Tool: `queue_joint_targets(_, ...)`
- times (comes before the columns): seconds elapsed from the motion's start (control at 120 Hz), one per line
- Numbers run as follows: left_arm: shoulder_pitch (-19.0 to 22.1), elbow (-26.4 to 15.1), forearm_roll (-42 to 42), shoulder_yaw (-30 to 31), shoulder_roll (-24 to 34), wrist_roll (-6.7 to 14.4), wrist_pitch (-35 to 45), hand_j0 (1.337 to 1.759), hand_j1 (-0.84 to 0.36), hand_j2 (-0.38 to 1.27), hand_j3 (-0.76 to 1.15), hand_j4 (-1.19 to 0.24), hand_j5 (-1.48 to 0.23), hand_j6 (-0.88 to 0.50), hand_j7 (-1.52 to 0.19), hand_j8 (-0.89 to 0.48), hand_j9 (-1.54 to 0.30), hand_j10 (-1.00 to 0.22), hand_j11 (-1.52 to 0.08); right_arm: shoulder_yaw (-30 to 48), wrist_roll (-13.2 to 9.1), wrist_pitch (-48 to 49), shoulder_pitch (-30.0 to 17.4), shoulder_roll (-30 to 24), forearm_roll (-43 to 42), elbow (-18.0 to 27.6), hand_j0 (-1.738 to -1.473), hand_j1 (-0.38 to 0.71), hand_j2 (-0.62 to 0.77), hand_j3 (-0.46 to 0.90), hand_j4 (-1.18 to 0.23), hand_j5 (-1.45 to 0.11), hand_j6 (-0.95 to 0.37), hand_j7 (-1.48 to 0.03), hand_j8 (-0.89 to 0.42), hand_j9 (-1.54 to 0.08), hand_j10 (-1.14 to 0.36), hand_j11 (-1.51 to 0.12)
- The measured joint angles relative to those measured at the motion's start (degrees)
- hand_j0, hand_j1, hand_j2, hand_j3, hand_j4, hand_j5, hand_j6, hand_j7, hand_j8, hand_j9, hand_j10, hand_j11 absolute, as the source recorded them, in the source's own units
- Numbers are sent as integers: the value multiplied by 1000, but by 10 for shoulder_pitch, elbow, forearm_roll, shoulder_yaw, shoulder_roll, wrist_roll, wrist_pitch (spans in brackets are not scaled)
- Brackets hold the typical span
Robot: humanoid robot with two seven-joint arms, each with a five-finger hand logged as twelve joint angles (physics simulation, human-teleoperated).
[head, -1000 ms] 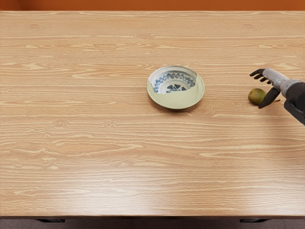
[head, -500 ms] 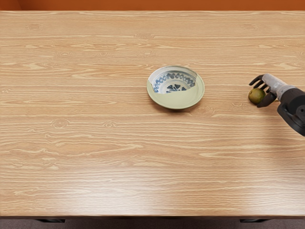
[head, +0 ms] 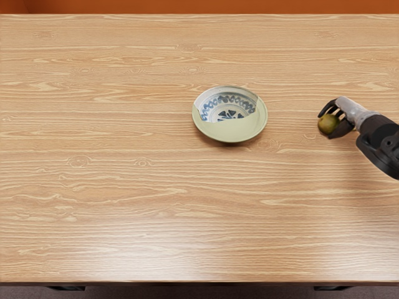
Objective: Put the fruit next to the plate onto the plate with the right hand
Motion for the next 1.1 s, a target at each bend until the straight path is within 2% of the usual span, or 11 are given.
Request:
queue_joint_targets(0.2,0,0,0,0,0,0,0,1658,349,0,0,0,0,-1,0,0,0,0,0,16,1,1,4,-7,22,12,-1653,236,229,0,-628,-855,-437,-858,-474,-865,-551,-874)
queue_joint_targets(0.342,0,0,0,0,0,0,0,1658,349,0,0,0,0,-1,0,0,0,0,0,23,3,3,5,-14,53,22,-1653,218,198,0,-614,-903,-419,-891,-465,-908,-551,-917)
queue_joint_targets(0.683,0,0,0,0,0,0,0,1658,349,0,0,-1,0,-1,0,0,0,0,0,65,3,8,3,-56,105,129,-1653,184,147,1,-613,-951,-423,-920,-464,-956,-552,-968)
queue_joint_targets(0.883,0,0,0,0,0,0,0,1658,349,0,0,0,0,-1,0,0,0,0,0,82,3,8,3,-39,126,161,-1654,188,183,1,-616,-959,-426,-925,-466,-962,-556,-974)
queue_joint_targets(1.1,0,0,0,0,0,0,0,1658,349,0,0,0,0,-1,0,0,0,0,0,116,3,8,3,9,132,170,-1655,199,195,1,-604,-963,-416,-926,-458,-963,-549,-974)
